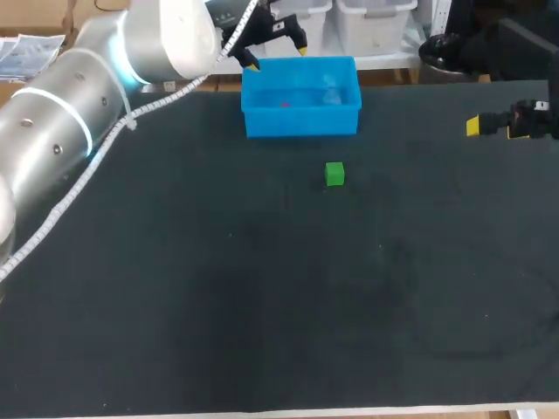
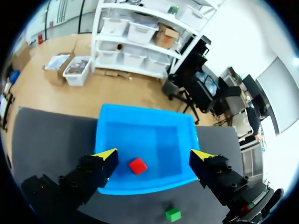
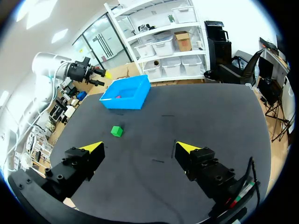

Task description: Use the left arm to pick the red cube and place it into the blue plastic box first, then use the right arm to grasp the green cube and put it into the same blue plastic box after the first action is fully finished.

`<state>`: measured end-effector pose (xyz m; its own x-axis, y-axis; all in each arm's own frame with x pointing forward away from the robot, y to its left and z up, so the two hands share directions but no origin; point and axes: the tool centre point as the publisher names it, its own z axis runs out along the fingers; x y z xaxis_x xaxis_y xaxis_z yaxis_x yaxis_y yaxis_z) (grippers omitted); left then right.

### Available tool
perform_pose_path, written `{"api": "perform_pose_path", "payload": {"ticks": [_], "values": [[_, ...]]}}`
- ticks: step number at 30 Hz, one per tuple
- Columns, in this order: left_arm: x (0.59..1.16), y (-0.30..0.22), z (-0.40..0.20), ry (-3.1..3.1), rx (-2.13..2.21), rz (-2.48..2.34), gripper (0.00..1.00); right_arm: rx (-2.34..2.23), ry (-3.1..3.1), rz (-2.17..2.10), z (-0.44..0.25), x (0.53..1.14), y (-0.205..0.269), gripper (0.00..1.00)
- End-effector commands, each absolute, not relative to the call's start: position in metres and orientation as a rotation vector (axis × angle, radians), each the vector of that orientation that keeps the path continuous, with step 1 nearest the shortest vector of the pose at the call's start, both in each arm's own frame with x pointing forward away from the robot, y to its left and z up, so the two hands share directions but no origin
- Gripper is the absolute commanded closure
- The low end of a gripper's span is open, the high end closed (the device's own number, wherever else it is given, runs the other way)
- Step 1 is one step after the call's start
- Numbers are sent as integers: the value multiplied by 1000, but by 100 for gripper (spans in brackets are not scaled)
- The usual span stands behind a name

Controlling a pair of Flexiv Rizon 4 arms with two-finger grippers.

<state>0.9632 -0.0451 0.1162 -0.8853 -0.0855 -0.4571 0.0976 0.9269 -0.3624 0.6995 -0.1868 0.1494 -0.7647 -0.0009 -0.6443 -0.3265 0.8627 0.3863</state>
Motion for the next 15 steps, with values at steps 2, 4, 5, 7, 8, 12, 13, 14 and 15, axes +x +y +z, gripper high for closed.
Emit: {"api": "perform_pose_path", "payload": {"ticks": [2,4,5,7,8,12,13,14,15], "values": [[934,-36,129,2555,69,-527,0,-235,2371,641,150,699,-186,0],[924,-34,133,2540,93,-525,0,-235,2371,641,150,699,-186,0],[919,-32,134,2535,107,-533,0,-235,2371,641,150,699,-186,0],[908,-29,136,2526,132,-532,0,-235,2371,641,150,699,-186,0],[901,-28,136,2522,153,-530,0,-235,2371,641,150,699,-186,0],[875,-21,134,2520,218,-505,0,-235,2371,641,150,699,-186,0],[869,-18,133,2523,233,-505,0,-235,2371,641,150,699,-186,0],[864,-17,133,2523,247,-502,0,-235,2371,641,150,699,-186,0],[855,-14,130,2522,272,-490,0,-235,2371,641,150,699,-186,0]]}}
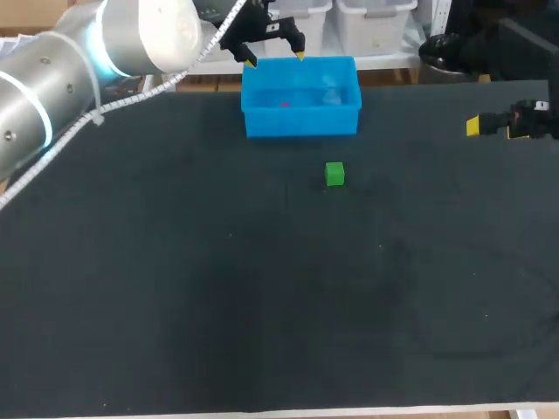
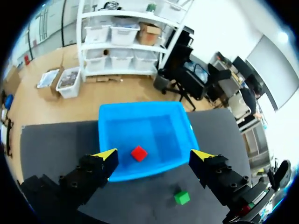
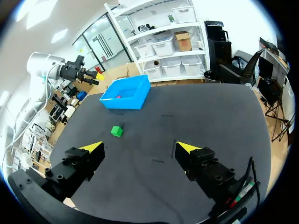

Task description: Use the left arm to pick the red cube and place it into the blue plastic box first, then use the right arm to grasp the green cube and put it into the same blue plastic box after the first action is fully finished.

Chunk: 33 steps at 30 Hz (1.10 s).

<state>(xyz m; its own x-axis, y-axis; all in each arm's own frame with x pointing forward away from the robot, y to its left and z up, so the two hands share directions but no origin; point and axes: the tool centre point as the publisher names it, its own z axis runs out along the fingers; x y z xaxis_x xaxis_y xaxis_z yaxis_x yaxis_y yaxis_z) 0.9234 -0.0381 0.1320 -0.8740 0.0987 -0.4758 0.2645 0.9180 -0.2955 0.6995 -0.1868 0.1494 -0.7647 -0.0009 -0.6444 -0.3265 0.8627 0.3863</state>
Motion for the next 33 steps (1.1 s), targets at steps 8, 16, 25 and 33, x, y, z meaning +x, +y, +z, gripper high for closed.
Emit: {"api": "perform_pose_path", "payload": {"ticks": [8,16,25,33], "values": [[816,5,115,2505,459,-473,0,-235,2371,641,150,699,-186,0],[786,19,105,2487,591,-532,0,-235,2371,641,150,699,-186,0],[759,29,93,2459,781,-523,0,-235,2371,641,150,699,-186,0],[750,39,77,2472,891,-519,0,-235,2371,641,150,699,-186,0]]}}
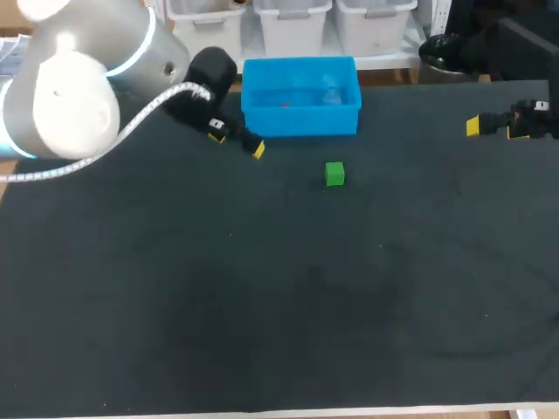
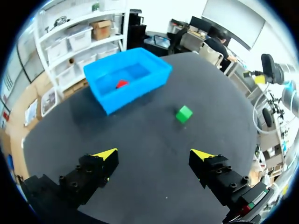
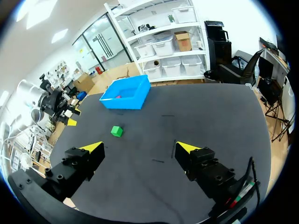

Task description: Use the left arm to pick the red cube and place it into the blue plastic box first, then use the right arm to grasp the green cube and put it into the same blue plastic box after the first action is fully finished.

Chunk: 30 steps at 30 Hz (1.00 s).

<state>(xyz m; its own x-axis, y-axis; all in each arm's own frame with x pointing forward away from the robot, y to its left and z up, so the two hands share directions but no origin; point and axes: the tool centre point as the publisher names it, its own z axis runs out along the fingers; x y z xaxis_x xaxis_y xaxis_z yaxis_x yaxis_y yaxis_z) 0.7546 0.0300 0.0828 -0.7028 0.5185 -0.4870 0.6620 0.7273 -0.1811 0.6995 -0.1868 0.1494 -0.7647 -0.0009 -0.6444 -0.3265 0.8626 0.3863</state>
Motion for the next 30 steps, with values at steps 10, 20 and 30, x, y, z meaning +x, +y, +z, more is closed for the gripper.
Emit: {"api": "perform_pose_path", "payload": {"ticks": [10,20,30], "values": [[737,47,73,2440,1038,-498,0,-235,2371,641,150,699,-186,0],[730,61,73,2394,1156,-438,0,-235,2371,641,150,699,-186,0],[721,71,90,2315,1219,-562,0,-235,2371,641,150,699,-186,0]]}}
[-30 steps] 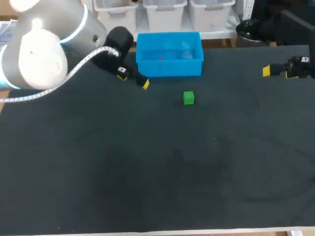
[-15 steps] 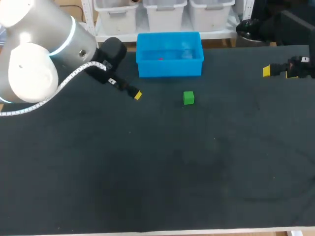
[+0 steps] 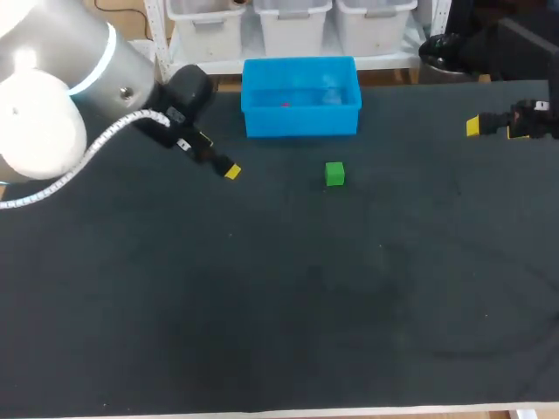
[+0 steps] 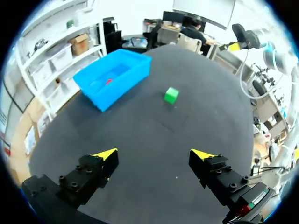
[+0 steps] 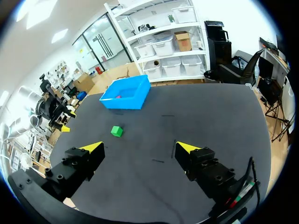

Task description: Use the left arm to pick the red cube and place it into the blue plastic box first, then use the right arm to grasp the green cube and put it into the same blue plastic box after the first action is fully finished.

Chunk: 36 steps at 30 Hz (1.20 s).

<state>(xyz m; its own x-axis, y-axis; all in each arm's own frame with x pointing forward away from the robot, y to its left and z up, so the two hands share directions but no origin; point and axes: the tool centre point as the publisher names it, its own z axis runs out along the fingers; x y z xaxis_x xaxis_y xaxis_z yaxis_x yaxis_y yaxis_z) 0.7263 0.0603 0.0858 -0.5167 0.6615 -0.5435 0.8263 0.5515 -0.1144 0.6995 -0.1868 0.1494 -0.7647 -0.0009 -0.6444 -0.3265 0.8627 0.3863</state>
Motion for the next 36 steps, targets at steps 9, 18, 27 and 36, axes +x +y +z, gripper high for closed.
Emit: {"api": "perform_pose_path", "payload": {"ticks": [9,18,27,36], "values": [[719,80,96,2239,1272,-628,0,-235,2371,641,150,699,-186,0],[719,92,98,2205,1285,-676,0,-235,2371,641,150,699,-186,0],[718,102,99,2184,1287,-675,0,-235,2371,641,150,699,-186,0],[718,102,99,2184,1287,-675,0,-235,2371,641,150,699,-186,0]]}}
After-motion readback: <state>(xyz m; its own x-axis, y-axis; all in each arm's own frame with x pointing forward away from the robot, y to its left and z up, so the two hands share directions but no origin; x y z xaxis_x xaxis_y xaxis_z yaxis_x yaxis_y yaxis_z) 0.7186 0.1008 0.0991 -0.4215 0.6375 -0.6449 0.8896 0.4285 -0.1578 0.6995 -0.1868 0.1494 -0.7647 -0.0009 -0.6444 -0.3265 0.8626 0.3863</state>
